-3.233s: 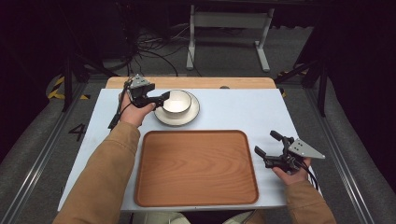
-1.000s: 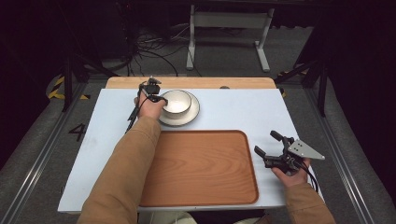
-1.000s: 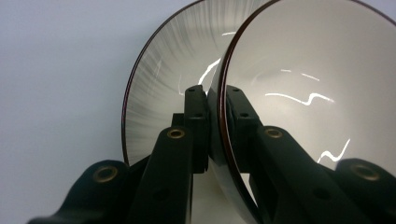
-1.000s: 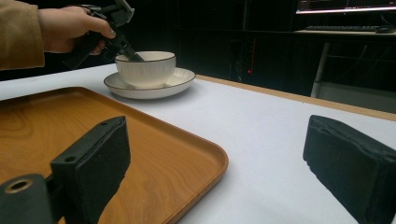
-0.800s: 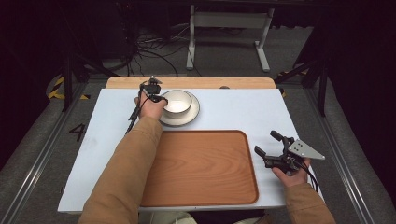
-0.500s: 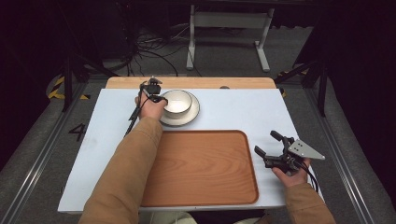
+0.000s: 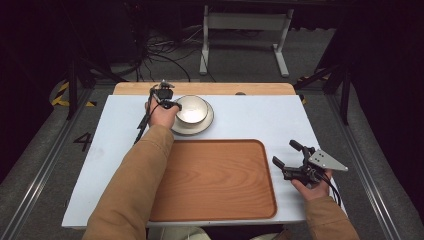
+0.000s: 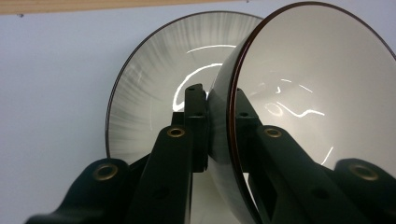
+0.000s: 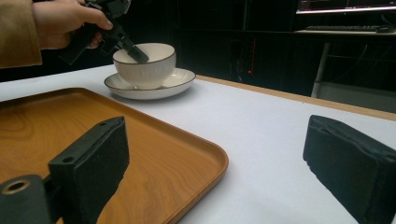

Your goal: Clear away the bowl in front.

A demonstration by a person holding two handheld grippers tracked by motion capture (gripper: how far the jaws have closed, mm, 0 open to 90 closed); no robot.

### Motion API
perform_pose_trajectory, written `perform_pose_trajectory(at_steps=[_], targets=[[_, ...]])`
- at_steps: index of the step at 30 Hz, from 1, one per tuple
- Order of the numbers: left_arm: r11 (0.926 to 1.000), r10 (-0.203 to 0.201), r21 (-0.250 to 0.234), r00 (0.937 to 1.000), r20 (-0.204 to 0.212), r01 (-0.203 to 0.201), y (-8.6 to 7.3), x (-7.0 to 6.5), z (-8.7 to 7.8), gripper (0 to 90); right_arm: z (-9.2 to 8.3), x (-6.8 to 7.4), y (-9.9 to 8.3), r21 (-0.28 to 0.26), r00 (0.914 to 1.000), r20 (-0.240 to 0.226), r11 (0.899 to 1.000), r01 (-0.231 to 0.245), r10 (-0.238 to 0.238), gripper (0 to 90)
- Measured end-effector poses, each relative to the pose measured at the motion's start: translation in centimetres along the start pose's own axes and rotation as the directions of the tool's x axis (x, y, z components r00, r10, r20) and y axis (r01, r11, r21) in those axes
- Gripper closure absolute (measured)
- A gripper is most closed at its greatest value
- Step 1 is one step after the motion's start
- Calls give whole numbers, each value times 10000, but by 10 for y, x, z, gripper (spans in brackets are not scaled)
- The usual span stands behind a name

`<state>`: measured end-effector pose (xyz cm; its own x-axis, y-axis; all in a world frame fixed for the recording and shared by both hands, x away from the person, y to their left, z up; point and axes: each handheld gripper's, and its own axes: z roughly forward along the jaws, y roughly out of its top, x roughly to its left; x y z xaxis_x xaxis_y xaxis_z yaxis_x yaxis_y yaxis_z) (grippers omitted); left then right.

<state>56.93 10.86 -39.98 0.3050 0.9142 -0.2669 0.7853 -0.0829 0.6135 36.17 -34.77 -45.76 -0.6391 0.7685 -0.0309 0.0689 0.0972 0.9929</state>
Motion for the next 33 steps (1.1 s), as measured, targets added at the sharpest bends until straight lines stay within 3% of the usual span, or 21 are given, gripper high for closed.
perform_pose_trajectory(at_steps=[12,22,27,33], targets=[[9976,578,-377,9983,-9,-578,6,-10,-28,820,0,0,0,1,10000,4,10000,-3,3,77],[9967,605,-541,9982,29,-603,9,-9,-49,820,0,0,0,-14,10000,18,10000,-16,16,73],[9969,656,-450,9978,76,-652,10,-10,-55,820,0,0,0,-17,10000,19,10000,-14,14,72],[9943,1038,-266,9943,259,-1031,6,-14,-62,820,0,0,0,-18,10000,11,10000,-11,11,72]])
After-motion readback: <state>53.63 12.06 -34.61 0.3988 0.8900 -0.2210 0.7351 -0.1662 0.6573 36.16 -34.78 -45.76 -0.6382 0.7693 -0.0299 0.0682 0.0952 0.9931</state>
